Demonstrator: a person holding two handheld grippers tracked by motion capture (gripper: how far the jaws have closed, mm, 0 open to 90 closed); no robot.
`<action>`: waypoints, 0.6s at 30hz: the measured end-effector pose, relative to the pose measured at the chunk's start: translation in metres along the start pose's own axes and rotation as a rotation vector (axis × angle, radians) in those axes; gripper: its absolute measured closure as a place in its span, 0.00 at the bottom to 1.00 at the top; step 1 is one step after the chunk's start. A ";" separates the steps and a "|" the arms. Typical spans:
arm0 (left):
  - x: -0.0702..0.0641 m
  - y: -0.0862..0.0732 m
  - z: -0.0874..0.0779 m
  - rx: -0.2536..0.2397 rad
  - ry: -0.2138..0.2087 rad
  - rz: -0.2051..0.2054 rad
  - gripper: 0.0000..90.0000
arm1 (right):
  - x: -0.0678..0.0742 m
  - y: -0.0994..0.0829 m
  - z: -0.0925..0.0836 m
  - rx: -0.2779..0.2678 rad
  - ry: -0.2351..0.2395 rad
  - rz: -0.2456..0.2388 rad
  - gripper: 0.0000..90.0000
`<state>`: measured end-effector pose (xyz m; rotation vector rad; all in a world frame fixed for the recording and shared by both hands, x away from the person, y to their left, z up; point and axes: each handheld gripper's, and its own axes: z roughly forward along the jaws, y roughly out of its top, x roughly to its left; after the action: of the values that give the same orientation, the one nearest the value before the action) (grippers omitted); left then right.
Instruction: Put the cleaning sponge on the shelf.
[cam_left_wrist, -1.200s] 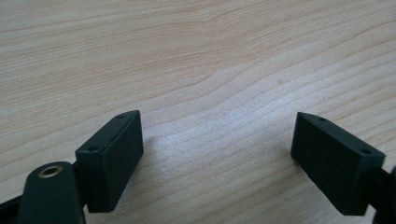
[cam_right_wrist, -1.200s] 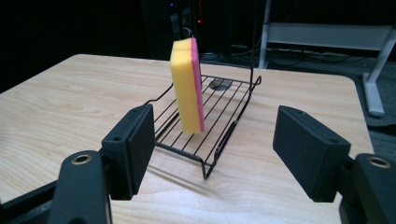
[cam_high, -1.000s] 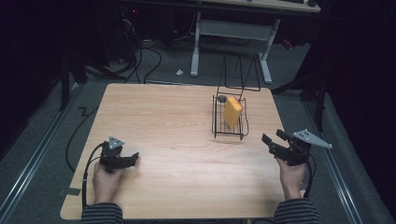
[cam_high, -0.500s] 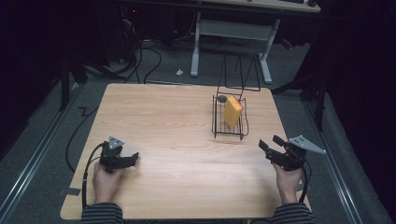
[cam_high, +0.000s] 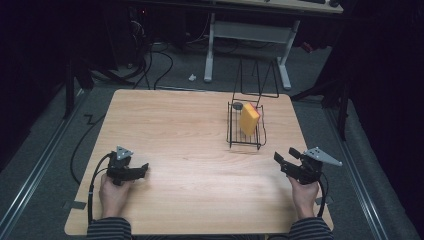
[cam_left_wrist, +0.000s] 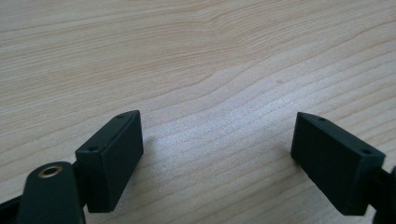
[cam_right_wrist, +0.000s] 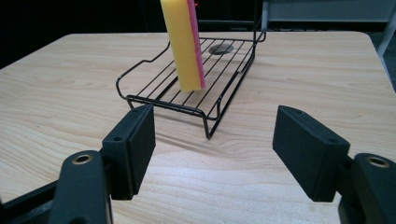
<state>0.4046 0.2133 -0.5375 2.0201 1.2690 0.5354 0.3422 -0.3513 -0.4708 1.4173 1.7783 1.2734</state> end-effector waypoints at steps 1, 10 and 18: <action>0.000 0.000 0.000 0.000 0.000 0.000 0.19 | 0.000 -0.001 0.001 0.004 -0.003 0.004 0.34; 0.000 0.000 0.000 0.000 0.000 -0.001 0.19 | -0.003 -0.009 0.011 0.033 -0.023 0.008 0.34; 0.000 0.000 0.000 0.000 0.000 0.000 0.19 | -0.006 -0.012 0.019 0.060 -0.046 0.004 0.34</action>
<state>0.4046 0.2133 -0.5375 2.0202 1.2692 0.5351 0.3544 -0.3507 -0.4901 1.4720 1.7982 1.1892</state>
